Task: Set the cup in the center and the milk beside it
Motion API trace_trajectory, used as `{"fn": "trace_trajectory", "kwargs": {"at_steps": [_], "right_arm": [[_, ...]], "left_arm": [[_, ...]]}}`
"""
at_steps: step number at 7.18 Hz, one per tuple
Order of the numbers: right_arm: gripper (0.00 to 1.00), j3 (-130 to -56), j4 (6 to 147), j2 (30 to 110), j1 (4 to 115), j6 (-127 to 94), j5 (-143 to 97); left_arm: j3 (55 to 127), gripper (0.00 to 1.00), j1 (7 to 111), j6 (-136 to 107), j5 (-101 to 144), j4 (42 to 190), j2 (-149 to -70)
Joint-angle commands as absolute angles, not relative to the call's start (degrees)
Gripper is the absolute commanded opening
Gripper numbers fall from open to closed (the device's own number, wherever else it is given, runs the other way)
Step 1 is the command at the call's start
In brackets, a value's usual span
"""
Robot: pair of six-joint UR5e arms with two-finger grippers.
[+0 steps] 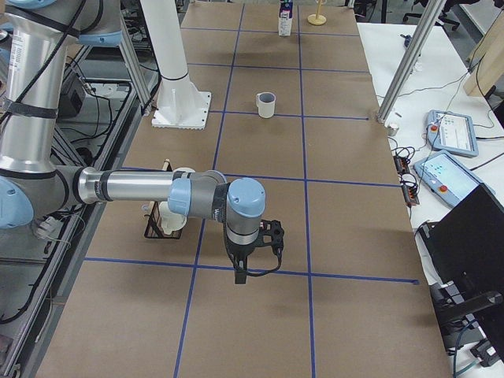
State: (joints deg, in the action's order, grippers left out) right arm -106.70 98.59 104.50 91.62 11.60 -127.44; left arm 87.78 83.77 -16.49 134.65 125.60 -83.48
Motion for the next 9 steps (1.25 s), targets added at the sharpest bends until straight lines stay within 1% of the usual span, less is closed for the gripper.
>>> {"fn": "trace_trajectory", "kwargs": {"at_steps": [1, 2, 3, 4, 5, 6, 7, 8, 9], "right_arm": [[1.00, -106.61, 98.53, 104.50, 91.58, 11.60, -127.44], [1.00, -106.61, 98.53, 104.41, 91.58, 11.60, -127.44], [1.00, -106.61, 98.53, 104.41, 91.58, 11.60, -127.35], [1.00, -106.52, 98.53, 104.33, 91.58, 11.60, -127.35], [1.00, -106.35, 98.53, 104.15, 91.58, 11.60, -127.35], [1.00, -106.35, 98.53, 104.15, 91.58, 11.60, -127.35], [1.00, -106.35, 98.53, 104.06, 91.58, 11.51, -127.35], [1.00, -106.35, 98.53, 104.06, 91.58, 11.51, -127.35], [1.00, -106.35, 98.53, 104.06, 91.58, 11.51, -127.35]], "left_arm": [[82.82, 0.96, 83.06, -16.44, 134.56, 126.82, -87.43], [82.27, 0.89, 82.80, -16.52, 134.65, 127.44, -87.80], [82.27, 0.78, 82.10, -16.52, 134.65, 128.31, -87.72], [82.27, 0.56, 81.39, -16.44, 134.65, 128.58, -87.63], [82.18, 0.54, 81.13, -16.35, 134.65, 129.45, -87.02], [82.26, 0.41, 81.12, -16.35, 134.65, 129.90, -86.84], [82.44, 0.26, 81.12, -16.35, 134.56, 129.90, -86.40], [82.79, 0.04, 81.21, -16.26, 134.56, 129.90, -86.22], [83.92, 0.00, 81.30, -16.61, 134.56, 129.82, -86.22]]}}
